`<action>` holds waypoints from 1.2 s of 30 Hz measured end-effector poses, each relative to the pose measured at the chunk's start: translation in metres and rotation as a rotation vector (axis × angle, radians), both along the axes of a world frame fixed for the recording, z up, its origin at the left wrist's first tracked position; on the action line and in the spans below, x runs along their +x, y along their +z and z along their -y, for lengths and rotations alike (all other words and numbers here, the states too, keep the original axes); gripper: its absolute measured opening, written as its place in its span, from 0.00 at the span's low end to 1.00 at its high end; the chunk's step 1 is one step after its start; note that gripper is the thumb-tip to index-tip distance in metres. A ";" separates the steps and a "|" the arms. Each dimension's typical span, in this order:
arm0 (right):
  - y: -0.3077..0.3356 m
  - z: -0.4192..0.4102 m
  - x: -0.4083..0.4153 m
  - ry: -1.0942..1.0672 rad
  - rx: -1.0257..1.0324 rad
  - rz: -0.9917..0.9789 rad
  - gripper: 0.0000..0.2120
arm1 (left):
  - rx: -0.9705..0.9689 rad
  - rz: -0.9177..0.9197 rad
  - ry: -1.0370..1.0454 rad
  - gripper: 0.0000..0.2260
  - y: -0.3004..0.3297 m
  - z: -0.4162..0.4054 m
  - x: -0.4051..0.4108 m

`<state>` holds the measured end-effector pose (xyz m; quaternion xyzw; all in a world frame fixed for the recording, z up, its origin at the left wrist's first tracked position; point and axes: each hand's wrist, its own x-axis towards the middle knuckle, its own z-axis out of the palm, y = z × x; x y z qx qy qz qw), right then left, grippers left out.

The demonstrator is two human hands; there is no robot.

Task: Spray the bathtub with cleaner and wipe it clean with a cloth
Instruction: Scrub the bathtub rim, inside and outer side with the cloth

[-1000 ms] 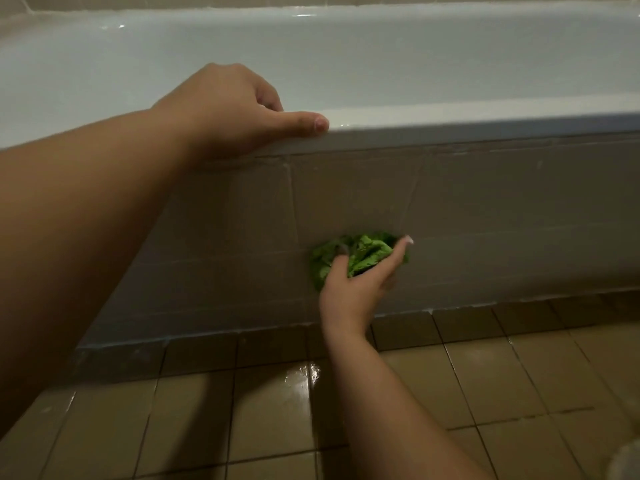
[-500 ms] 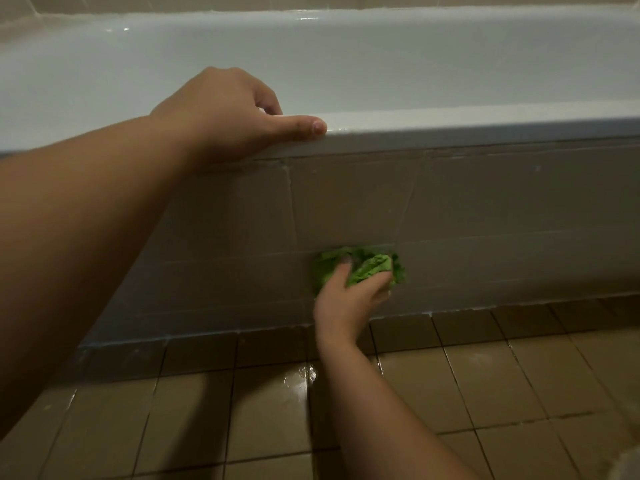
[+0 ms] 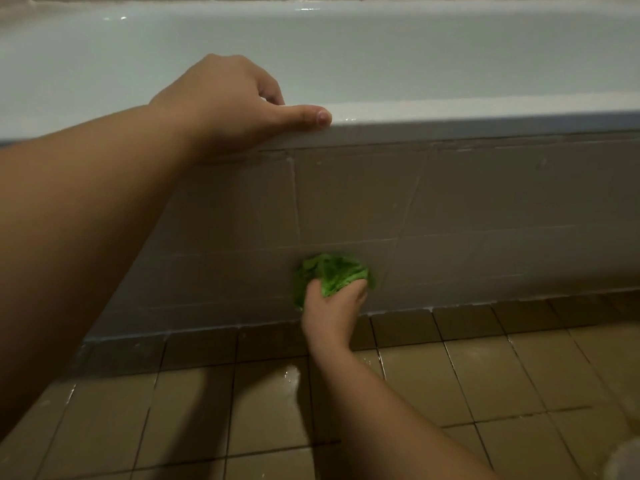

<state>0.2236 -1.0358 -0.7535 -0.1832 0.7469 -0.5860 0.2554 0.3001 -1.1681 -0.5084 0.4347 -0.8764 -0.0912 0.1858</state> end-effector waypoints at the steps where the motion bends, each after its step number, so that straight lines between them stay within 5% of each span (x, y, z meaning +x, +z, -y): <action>1: 0.002 0.001 -0.004 -0.028 -0.039 -0.024 0.24 | -0.007 -0.002 0.002 0.38 -0.001 0.001 0.001; 6: -0.019 0.002 -0.045 -0.210 0.047 0.054 0.22 | -0.039 -0.001 -0.002 0.40 -0.002 0.003 0.002; 11: -0.033 0.017 -0.007 0.046 0.211 0.227 0.24 | -0.034 -0.021 0.000 0.39 -0.001 0.001 0.002; 16: -0.053 0.020 -0.051 -0.179 0.227 0.235 0.28 | -0.070 -0.036 -0.016 0.38 -0.004 0.000 0.004; 19: -0.087 0.020 -0.050 -0.036 0.386 0.291 0.34 | -0.098 -0.011 -0.037 0.39 -0.004 -0.002 0.001; 23: -0.107 0.026 -0.020 0.125 0.337 0.374 0.29 | -0.120 -0.006 -0.036 0.40 -0.006 -0.001 0.002; 27: -0.103 0.016 -0.060 -0.031 0.461 0.159 0.31 | -0.118 -0.003 -0.026 0.37 -0.007 0.000 0.004; 30: -0.105 0.012 -0.074 0.019 0.541 0.195 0.23 | -0.140 0.005 -0.011 0.36 -0.009 0.002 0.004; 33: -0.102 0.005 -0.047 0.128 0.341 0.338 0.17 | -0.158 -0.008 -0.011 0.37 -0.009 0.003 0.005; 36: -0.073 0.000 -0.062 -0.128 0.185 0.209 0.21 | -0.152 0.014 -0.024 0.40 -0.007 0.004 0.008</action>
